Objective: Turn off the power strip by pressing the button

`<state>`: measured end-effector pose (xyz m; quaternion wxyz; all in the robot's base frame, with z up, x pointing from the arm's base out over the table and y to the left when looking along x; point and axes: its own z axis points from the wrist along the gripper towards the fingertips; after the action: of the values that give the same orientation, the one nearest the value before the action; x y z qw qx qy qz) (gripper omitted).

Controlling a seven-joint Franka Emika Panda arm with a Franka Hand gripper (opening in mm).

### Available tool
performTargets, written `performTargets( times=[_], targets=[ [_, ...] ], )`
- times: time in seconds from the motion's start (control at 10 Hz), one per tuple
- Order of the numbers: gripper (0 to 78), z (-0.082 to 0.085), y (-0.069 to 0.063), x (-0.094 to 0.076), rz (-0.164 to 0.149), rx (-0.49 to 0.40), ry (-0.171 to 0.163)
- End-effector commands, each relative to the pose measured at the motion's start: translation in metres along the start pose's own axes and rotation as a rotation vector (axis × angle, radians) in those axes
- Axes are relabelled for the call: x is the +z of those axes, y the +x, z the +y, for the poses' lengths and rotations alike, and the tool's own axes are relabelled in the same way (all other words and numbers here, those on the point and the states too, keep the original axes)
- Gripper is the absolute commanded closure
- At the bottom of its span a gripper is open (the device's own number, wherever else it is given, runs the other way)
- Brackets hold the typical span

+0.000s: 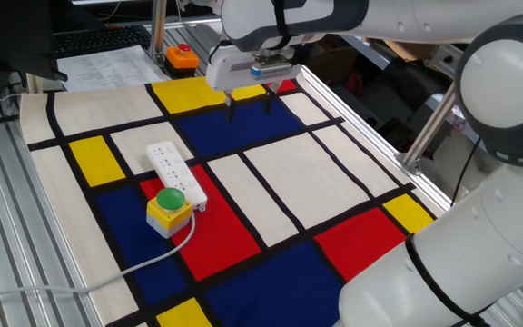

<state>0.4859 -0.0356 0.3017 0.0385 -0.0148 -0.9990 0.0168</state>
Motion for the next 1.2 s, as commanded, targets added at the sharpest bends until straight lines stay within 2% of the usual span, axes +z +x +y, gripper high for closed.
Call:
performTargets(
  times=[0.1, 1.2],
  targets=[
    [76.4, -0.0003, -0.0002, -0.0012, -0.002, -0.001, 0.0],
    [76.4, -0.0003, -0.0002, -0.0012, -0.002, -0.001, 0.0]
  ],
)
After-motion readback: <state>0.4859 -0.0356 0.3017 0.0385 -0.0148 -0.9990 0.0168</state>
